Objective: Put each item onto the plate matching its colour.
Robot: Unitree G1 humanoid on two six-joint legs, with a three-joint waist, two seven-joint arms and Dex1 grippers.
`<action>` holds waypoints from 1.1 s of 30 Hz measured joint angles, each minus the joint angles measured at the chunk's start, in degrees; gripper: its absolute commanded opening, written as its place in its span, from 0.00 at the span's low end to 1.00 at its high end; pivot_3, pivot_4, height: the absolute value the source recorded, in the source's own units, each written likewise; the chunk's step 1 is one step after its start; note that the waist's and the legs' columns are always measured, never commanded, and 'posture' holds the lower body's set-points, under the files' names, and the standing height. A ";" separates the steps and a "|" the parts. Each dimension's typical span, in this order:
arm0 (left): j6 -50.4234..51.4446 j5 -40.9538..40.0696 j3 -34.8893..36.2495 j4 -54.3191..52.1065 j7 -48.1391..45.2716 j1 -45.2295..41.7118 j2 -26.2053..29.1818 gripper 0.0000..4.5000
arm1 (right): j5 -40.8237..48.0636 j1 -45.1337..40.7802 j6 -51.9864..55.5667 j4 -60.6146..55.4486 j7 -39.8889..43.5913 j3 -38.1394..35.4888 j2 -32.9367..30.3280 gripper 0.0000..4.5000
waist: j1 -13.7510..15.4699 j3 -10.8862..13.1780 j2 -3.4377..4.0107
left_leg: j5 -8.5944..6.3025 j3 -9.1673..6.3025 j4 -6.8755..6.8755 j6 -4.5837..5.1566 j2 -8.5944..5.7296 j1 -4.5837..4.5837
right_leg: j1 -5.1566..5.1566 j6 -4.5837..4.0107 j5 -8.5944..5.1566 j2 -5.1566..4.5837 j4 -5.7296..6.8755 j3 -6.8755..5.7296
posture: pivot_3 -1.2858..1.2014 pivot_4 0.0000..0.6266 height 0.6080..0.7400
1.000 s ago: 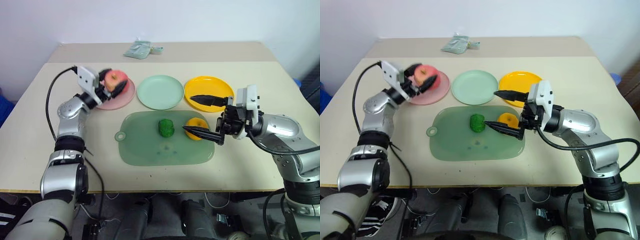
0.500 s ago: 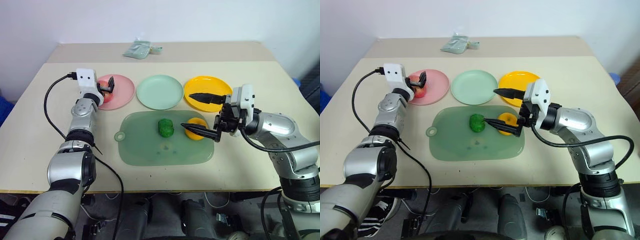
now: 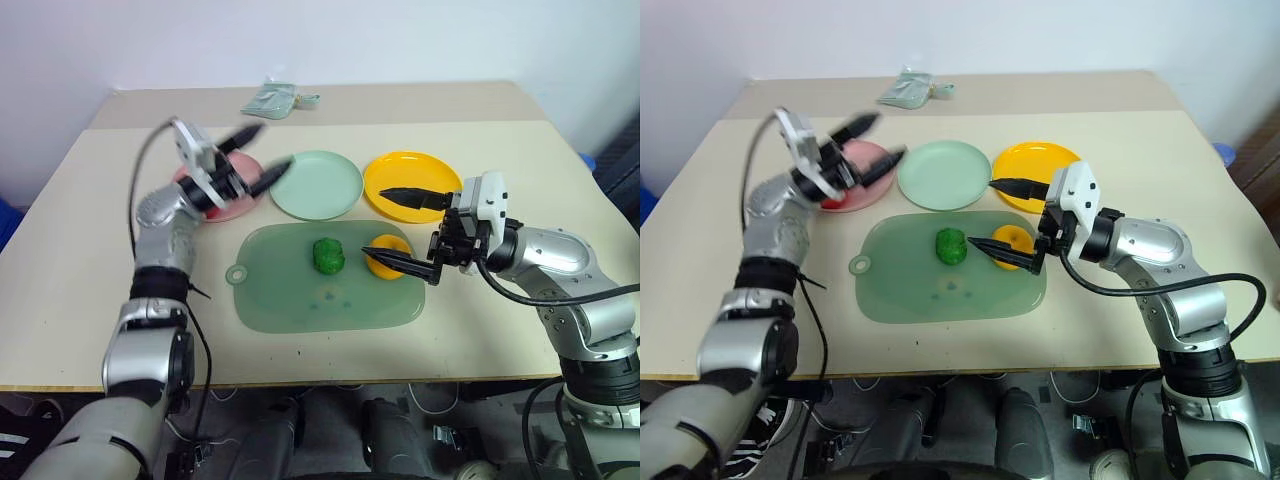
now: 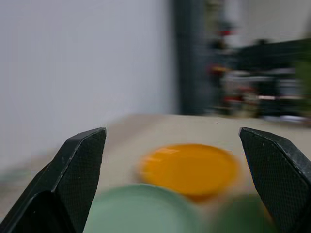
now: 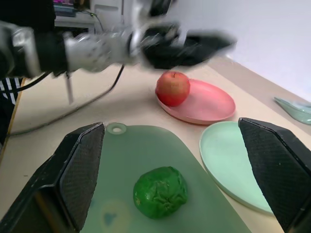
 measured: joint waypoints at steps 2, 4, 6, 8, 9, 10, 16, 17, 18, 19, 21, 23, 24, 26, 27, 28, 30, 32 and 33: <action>5.33 -1.16 -2.21 -3.45 -3.66 2.22 0.49 0.99 | -0.06 0.00 0.00 0.17 0.17 -0.01 -0.05 1.00 | 0.20 0.02 -0.03 | 0.00 -0.01 0.02 0.00 0.00 -0.01 | 0.00 -0.01 0.01 0.00 0.00 0.00 | 0.52 0.24 1.00; 8.38 -1.16 -4.14 -5.69 -6.87 2.49 1.65 0.99 | -0.14 0.01 -0.02 0.31 0.69 -0.05 -0.50 1.00 | 0.39 0.02 -0.03 | 0.00 -0.01 0.03 0.00 0.00 -0.01 | 0.02 -0.01 0.00 0.00 -0.03 0.00 | 0.52 0.24 1.00; 9.04 0.12 -5.92 -5.82 -8.91 2.36 2.60 0.99 | -0.57 0.02 -0.29 0.80 1.20 -0.23 -1.29 1.00 | 0.62 0.02 -0.02 | 0.00 0.00 0.03 0.00 -0.02 0.00 | 0.06 -0.01 0.00 -0.02 -0.07 0.00 | 0.52 0.24 1.00; 7.29 2.09 -6.88 -3.76 -9.03 2.06 1.93 0.99 | -0.76 0.04 -0.48 1.52 1.35 -0.47 -1.42 1.00 | 0.71 0.02 -0.02 | 0.00 0.00 0.03 0.00 -0.03 0.00 | 0.06 -0.01 0.00 -0.04 -0.08 0.00 | 0.52 0.24 1.00; 5.89 2.98 -7.19 -2.25 -8.71 1.83 0.83 0.99 | -0.97 0.05 -0.53 1.61 1.38 -0.47 -1.41 1.00 | 0.76 0.02 -0.02 | 0.00 0.00 0.03 0.00 -0.03 -0.01 | 0.06 -0.01 0.00 -0.05 -0.08 0.00 | 0.52 0.24 1.00; 4.63 3.93 -7.64 -1.42 -8.51 1.75 -0.01 0.99 | -1.14 0.06 -0.61 1.61 1.37 -0.47 -1.41 1.00 | 0.72 0.02 -0.03 | 0.00 -0.01 0.03 0.00 -0.02 -0.02 | 0.04 0.00 0.00 -0.05 -0.09 0.00 | 0.52 0.24 1.00; -5.56 12.89 -12.46 5.64 -5.03 -0.35 -3.81 0.99 | -2.48 0.79 -1.11 1.58 1.06 -0.42 -1.40 1.00 | 0.66 0.02 -0.03 | 0.00 0.01 0.02 0.00 -0.02 -0.02 | 0.03 -0.01 0.00 -0.06 -0.08 0.00 | 0.52 0.24 1.00; -6.69 13.77 -12.95 6.76 -4.10 -0.69 -4.39 0.99 | -2.68 0.98 -1.09 1.58 0.97 -0.41 -1.41 1.00 | 0.67 0.02 -0.03 | 0.00 0.01 0.02 0.00 -0.02 -0.02 | 0.03 0.00 0.00 -0.06 -0.08 0.00 | 0.52 0.24 1.00; -7.77 14.45 -13.12 8.03 -3.31 -1.08 -5.04 0.99 | -2.78 1.15 -0.99 1.58 0.77 -0.39 -1.42 1.00 | 0.66 0.02 -0.04 | 0.00 0.01 0.02 0.00 -0.02 -0.03 | 0.02 0.00 0.00 -0.05 -0.08 0.00 | 0.52 0.24 1.00; -8.77 15.29 -13.31 9.37 -2.46 -1.60 -5.47 0.99 | -2.83 1.23 -0.45 1.60 0.50 -0.39 -1.49 1.00 | 0.64 0.02 -0.04 | 0.00 0.01 0.02 0.00 -0.02 -0.03 | 0.02 0.00 0.00 -0.05 -0.08 0.00 | 0.52 0.24 1.00; -10.42 16.45 -13.42 11.60 -1.44 -2.48 -5.99 0.94 | -2.60 1.23 1.21 1.84 -0.08 -0.44 -1.51 1.00 | 0.60 0.03 -0.04 | -0.01 0.01 0.02 0.00 -0.02 -0.03 | 0.02 0.00 0.00 -0.05 -0.08 0.00 | 0.52 0.24 1.00; -10.93 16.83 -13.53 13.09 -1.49 -2.89 -6.08 0.81 | -2.62 1.22 1.96 2.17 -0.57 -0.44 -1.51 1.00 | 0.60 0.02 -0.04 | -0.01 0.01 0.02 0.01 -0.02 -0.03 | 0.02 0.00 0.00 -0.05 -0.08 -0.01 | 0.52 0.24 1.00; -11.15 16.95 -13.52 13.61 -1.45 -2.91 -6.14 0.71 | -2.73 1.21 2.12 2.40 -0.74 -0.44 -1.51 1.00 | 0.61 0.02 -0.04 | -0.01 0.01 0.02 0.01 -0.02 -0.03 | 0.02 0.00 0.00 -0.05 -0.08 -0.01 | 0.52 0.24 1.00; -11.71 16.99 -13.47 14.45 -1.17 -3.20 -6.39 0.52 | -2.99 1.19 2.33 2.68 -1.17 -0.44 -1.52 1.00 | 0.64 0.02 -0.04 | -0.01 0.01 0.03 0.01 -0.03 -0.03 | 0.02 0.01 0.00 -0.05 -0.08 -0.01 | 0.52 0.24 1.00; -11.94 17.12 -13.49 14.75 -1.19 -3.47 -6.41 0.49 | -3.36 1.16 2.36 2.78 -1.26 -0.43 -1.52 1.00 | 0.64 0.03 -0.04 | 0.00 0.01 0.03 0.01 -0.03 -0.03 | 0.02 0.01 0.00 -0.05 -0.08 -0.01 | 0.52 0.24 1.00; -12.19 17.31 -13.49 14.96 -1.20 -3.68 -6.39 0.49 | -3.73 1.12 2.50 2.95 -1.42 -0.42 -1.52 1.00 | 0.65 0.02 -0.04 | -0.01 0.02 0.03 0.01 -0.03 -0.03 | 0.02 0.01 0.00 -0.05 -0.08 -0.01 | 0.52 0.24 1.00; -12.53 17.38 -13.35 15.23 -1.08 -3.79 -6.37 0.49 | -4.06 0.95 3.48 3.55 -1.93 -0.37 -1.62 1.00 | 0.64 0.02 -0.04 | 0.00 0.02 0.03 0.01 -0.03 -0.03 | 0.02 0.01 0.00 -0.05 -0.07 -0.01 | 0.52 0.24 1.00; -12.59 16.92 -12.22 15.77 0.01 -4.10 -6.67 0.49 | -4.45 0.51 5.10 4.53 -2.69 -0.32 -1.77 1.00 | 0.65 0.03 -0.04 | 0.00 0.01 0.03 0.01 -0.03 -0.03 | 0.02 0.01 0.00 -0.05 -0.07 -0.01 | 0.52 0.24 1.00; -12.57 16.31 -11.04 16.00 0.99 -4.55 -7.03 0.49 | -4.52 0.41 5.47 4.88 -2.95 -0.34 -1.80 1.00 | 0.65 0.03 -0.05 | 0.00 0.00 0.03 0.01 -0.03 -0.03 | 0.01 0.01 0.00 -0.04 -0.07 -0.01 | 0.52 0.24 1.00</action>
